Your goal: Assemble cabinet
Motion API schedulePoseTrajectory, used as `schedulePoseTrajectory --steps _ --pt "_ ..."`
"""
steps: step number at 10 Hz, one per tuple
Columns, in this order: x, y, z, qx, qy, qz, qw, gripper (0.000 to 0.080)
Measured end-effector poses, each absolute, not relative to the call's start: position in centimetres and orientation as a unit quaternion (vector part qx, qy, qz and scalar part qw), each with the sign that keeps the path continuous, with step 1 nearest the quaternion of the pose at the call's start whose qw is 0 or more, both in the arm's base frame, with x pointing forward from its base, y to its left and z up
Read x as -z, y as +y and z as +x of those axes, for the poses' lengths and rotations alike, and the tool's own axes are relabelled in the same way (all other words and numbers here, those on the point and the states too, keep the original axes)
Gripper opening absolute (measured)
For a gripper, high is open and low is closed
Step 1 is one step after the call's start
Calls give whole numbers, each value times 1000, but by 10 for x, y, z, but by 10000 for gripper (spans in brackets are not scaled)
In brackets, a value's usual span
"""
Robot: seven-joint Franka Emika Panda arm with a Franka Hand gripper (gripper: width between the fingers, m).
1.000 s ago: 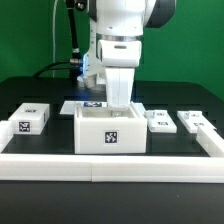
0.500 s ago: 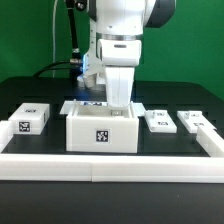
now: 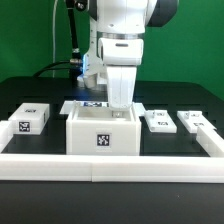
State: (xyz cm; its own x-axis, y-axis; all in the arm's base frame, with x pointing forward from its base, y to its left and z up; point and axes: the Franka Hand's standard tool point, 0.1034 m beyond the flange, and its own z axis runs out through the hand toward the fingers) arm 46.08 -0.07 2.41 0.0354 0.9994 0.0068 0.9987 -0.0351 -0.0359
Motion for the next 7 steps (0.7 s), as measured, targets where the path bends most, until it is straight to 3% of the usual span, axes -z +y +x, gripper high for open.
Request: schedulePoseTrajectory --steps 5,7 --pt "-21 42 504 13 -697 -717 11 37" --pt "-21 59 508 22 -688 -726 9 37"
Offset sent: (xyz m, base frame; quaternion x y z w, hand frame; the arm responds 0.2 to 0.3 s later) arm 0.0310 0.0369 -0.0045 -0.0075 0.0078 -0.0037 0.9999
